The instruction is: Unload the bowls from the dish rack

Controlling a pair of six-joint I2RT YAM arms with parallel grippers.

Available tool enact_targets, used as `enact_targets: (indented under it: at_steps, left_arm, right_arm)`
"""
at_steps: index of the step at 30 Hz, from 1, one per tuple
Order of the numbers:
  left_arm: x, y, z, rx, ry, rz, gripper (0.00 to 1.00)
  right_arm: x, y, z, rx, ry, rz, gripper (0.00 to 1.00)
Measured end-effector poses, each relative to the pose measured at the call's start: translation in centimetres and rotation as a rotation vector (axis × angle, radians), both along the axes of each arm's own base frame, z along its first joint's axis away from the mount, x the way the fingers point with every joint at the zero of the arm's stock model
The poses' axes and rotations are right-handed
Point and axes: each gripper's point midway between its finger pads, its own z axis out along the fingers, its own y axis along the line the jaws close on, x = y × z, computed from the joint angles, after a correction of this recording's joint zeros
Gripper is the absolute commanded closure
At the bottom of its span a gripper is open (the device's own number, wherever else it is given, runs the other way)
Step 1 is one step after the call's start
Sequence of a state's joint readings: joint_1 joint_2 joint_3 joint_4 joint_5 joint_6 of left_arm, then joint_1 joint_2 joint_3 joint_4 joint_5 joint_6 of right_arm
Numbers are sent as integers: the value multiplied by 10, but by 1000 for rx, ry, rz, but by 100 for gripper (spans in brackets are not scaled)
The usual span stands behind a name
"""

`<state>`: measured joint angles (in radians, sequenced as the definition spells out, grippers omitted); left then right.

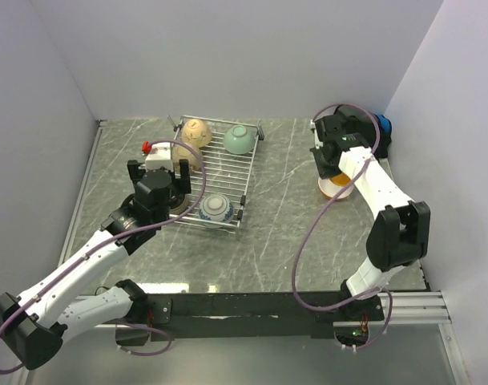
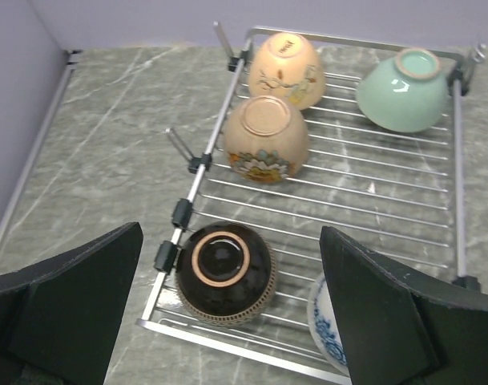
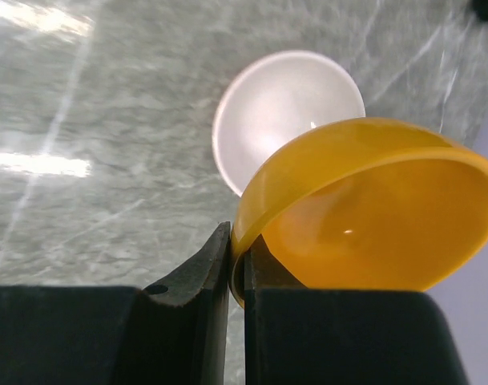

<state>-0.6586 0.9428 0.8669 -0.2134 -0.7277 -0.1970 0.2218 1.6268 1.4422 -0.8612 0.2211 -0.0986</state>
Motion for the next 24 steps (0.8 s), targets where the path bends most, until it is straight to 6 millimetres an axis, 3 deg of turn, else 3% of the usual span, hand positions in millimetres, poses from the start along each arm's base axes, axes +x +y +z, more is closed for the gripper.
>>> enact_targets:
  at_steps: [3, 7, 13, 16, 18, 24]
  left_arm:
    - [-1, 7, 3, -1, -11, 28, 1]
    - [-3, 17, 9, -6, -31, 66, 1]
    - [-1, 22, 8, -5, -28, 84, 1]
    - [1, 27, 4, -2, -18, 105, 1]
    - [2, 30, 1, 4, -6, 113, 1]
    - [4, 31, -1, -7, 3, 108, 1]
  right_arm:
    - [-2, -9, -11, -5, 58, -25, 99]
    - [12, -17, -30, 16, 138, -71, 100]
    - [21, -16, -67, 47, 256, -80, 94]
    - [17, -13, -79, 53, 312, -73, 86]
    - [16, -12, -84, 57, 333, -70, 75]
    - [20, -8, -77, 74, 330, -54, 56]
